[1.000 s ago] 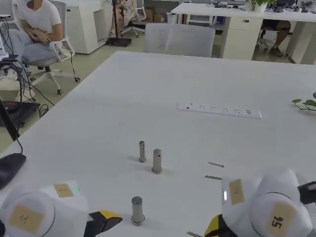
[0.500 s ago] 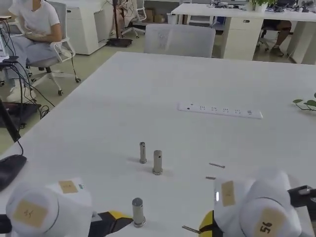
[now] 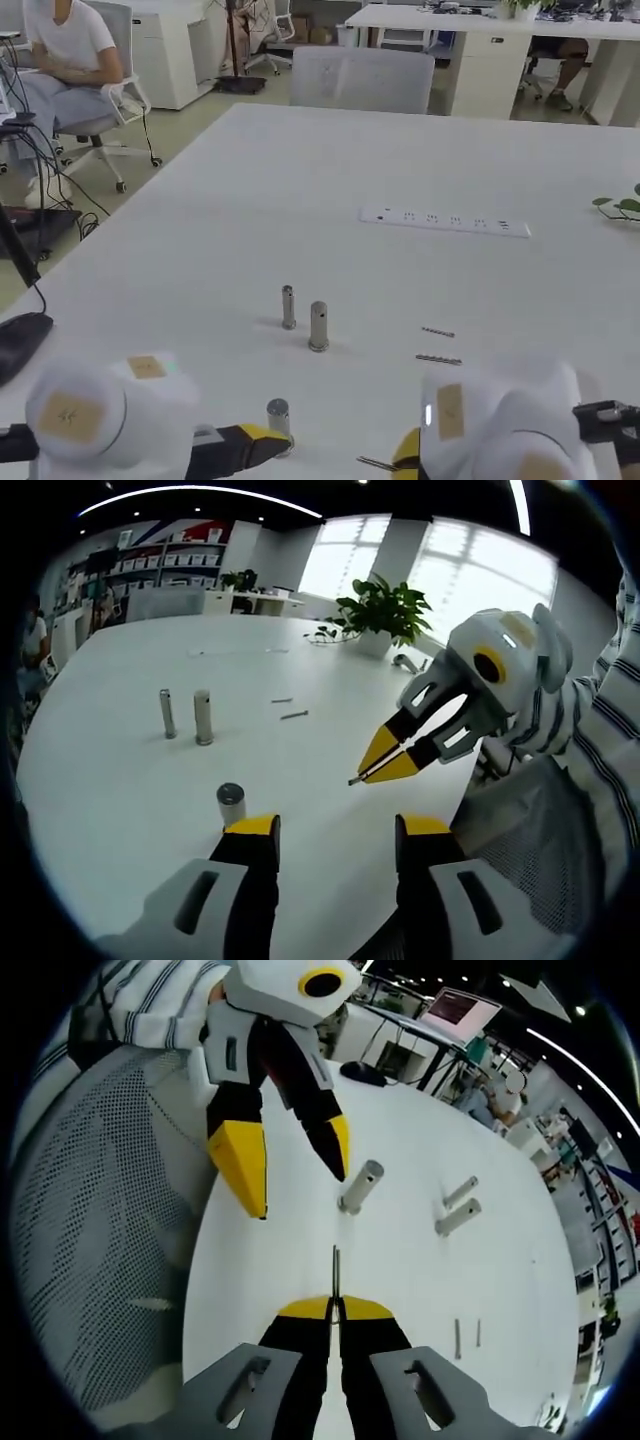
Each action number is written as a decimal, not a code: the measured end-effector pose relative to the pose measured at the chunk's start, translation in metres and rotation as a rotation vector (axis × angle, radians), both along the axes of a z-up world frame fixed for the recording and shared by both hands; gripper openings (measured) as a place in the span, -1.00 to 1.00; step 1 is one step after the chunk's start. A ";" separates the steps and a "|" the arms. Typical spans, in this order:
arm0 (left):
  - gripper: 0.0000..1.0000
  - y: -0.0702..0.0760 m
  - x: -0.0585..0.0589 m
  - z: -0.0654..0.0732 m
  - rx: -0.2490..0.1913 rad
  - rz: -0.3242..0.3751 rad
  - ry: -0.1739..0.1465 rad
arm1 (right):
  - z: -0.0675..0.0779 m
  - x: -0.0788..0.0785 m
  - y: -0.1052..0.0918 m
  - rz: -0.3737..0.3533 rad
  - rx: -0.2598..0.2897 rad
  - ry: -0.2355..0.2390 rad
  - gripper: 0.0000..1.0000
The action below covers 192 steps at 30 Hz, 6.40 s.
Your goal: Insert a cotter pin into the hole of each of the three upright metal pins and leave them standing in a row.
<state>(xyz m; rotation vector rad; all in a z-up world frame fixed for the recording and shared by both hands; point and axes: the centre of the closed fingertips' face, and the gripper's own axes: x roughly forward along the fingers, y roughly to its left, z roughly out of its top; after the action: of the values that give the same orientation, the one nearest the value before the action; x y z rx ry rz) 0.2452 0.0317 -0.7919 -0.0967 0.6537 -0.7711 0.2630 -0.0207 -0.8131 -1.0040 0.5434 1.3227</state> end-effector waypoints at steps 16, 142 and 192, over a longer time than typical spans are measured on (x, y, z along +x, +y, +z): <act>-0.35 -0.015 0.015 0.003 -0.047 -0.016 0.010 | 0.003 0.001 0.005 0.004 0.020 -0.037 -0.95; -1.00 -0.040 0.014 0.003 -0.192 -0.065 0.165 | 0.015 -0.002 0.012 0.088 0.075 -0.098 -0.78; -1.00 -0.041 0.002 0.036 -0.177 -0.396 -0.172 | 0.050 -0.016 0.005 -0.018 0.435 0.465 -0.77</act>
<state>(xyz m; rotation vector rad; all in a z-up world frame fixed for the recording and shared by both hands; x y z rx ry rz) 0.2476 -0.0094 -0.7563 -0.0619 0.4434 -1.2058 0.2474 -0.0156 -0.7635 -0.3319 0.5738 1.5813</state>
